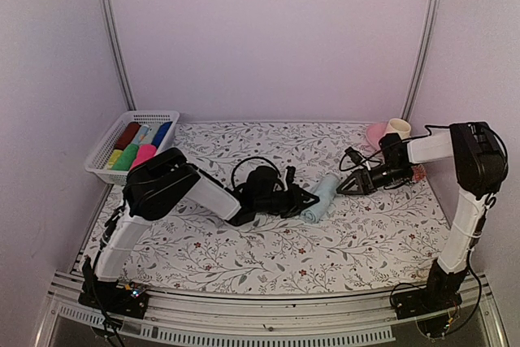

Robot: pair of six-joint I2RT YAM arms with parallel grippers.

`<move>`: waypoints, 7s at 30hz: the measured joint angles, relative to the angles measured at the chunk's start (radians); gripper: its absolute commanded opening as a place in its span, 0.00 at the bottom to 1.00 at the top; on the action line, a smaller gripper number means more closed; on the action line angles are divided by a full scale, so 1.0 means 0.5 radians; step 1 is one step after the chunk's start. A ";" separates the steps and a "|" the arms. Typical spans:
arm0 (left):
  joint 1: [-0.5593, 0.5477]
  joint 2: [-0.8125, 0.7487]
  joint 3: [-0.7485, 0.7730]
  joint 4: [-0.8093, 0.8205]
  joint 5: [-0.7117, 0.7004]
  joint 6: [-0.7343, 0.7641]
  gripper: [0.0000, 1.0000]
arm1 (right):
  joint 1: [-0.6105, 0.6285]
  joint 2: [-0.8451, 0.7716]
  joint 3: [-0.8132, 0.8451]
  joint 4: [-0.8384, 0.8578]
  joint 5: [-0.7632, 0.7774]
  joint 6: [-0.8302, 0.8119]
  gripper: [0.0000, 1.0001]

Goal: Roll the towels
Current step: Pick up the towel from the center of the board, then pass from the right arm to the left, then place the towel in the bin.

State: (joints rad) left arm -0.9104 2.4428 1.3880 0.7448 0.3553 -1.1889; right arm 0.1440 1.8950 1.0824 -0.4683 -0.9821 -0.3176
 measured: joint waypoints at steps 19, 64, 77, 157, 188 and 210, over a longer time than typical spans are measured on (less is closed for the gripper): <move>-0.002 0.001 -0.029 0.063 -0.039 -0.043 0.00 | 0.093 0.425 0.240 -0.040 -0.315 0.190 0.78; -0.046 -0.412 -0.490 0.074 -0.278 0.205 0.97 | 0.292 0.730 0.613 -0.087 -0.453 0.262 0.02; 0.009 -0.907 -0.990 -0.090 -0.500 0.838 0.97 | 0.343 0.100 0.615 -0.220 -0.407 -0.108 0.02; 0.093 -1.240 -0.780 -0.514 0.020 1.279 0.00 | 0.602 -0.233 0.558 -0.198 0.356 -0.254 0.99; 1.950 -1.238 0.417 -3.239 -0.453 2.687 0.00 | 0.564 -0.244 0.555 -0.198 0.629 -0.301 0.99; 1.926 -0.848 0.597 -3.518 -0.526 2.794 0.44 | 0.565 -0.214 0.555 -0.199 0.629 -0.311 0.99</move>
State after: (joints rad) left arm 0.0525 2.0190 1.6863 -1.0142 0.0921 0.2081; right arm 0.4263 1.7882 1.3598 -0.5678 -0.6678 -0.4732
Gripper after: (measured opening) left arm 0.254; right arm 0.989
